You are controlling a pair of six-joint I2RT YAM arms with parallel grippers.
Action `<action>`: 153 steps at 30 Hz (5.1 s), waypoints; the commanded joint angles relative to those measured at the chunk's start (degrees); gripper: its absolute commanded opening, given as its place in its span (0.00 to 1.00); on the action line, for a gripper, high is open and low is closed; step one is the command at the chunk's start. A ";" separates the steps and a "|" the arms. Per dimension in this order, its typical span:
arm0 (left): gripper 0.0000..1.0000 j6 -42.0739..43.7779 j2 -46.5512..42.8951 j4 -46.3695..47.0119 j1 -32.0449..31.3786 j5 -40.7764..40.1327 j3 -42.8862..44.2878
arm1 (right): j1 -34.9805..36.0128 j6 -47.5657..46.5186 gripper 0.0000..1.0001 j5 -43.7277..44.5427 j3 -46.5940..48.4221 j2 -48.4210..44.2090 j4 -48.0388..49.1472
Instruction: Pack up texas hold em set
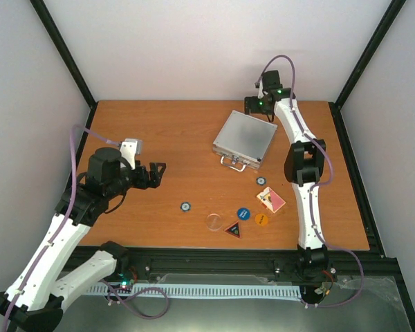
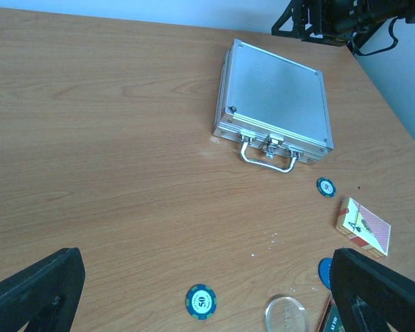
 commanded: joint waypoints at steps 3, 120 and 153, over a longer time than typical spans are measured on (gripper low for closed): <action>1.00 -1.59 -0.09 -0.73 0.21 -0.49 2.01 | -1.50 3.16 0.97 -10.43 1.66 3.71 1.63; 0.84 -13.02 63.13 36.38 2.76 8.50 -8.25 | 37.76 -6.78 0.96 29.99 -54.22 -30.79 11.90; 0.83 -13.97 63.89 44.56 5.57 10.93 -15.57 | 38.21 -5.75 0.97 48.16 -51.48 -26.60 18.24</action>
